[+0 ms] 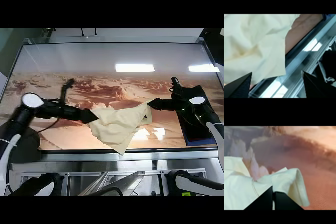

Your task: Fold the shirts.

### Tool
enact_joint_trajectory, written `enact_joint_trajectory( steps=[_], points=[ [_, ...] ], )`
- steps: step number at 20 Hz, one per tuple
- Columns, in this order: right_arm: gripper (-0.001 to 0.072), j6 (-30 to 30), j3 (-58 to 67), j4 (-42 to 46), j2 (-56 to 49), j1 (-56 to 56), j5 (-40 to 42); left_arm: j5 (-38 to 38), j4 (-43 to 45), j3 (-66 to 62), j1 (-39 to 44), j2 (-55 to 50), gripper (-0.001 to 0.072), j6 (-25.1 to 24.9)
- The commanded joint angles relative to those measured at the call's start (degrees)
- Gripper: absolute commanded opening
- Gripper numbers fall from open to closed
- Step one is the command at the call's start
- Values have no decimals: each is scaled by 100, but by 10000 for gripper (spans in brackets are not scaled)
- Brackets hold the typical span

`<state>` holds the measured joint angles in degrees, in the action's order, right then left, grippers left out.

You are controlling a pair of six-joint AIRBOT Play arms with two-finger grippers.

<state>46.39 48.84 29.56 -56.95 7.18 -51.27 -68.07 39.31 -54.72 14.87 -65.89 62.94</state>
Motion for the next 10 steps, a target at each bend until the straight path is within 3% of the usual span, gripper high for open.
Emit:
enact_joint_trajectory(
  steps=[1, 2, 7, 10],
  points=[
    [27, -13, -2, 22, -20, 22, -26, 1598, 17, 101, 1506, -310, 634, 234],
    [26, -13, -2, 22, -20, 22, -55, 1947, 17, 92, 1864, -527, 588, 319],
    [19, -13, -4, 22, -22, 20, -330, 2618, 42, -673, 3001, -1961, 587, 776],
    [19, -15, -4, 22, -22, 20, -363, 2529, 933, -1513, 3314, -2651, 587, 1561]
  ],
)
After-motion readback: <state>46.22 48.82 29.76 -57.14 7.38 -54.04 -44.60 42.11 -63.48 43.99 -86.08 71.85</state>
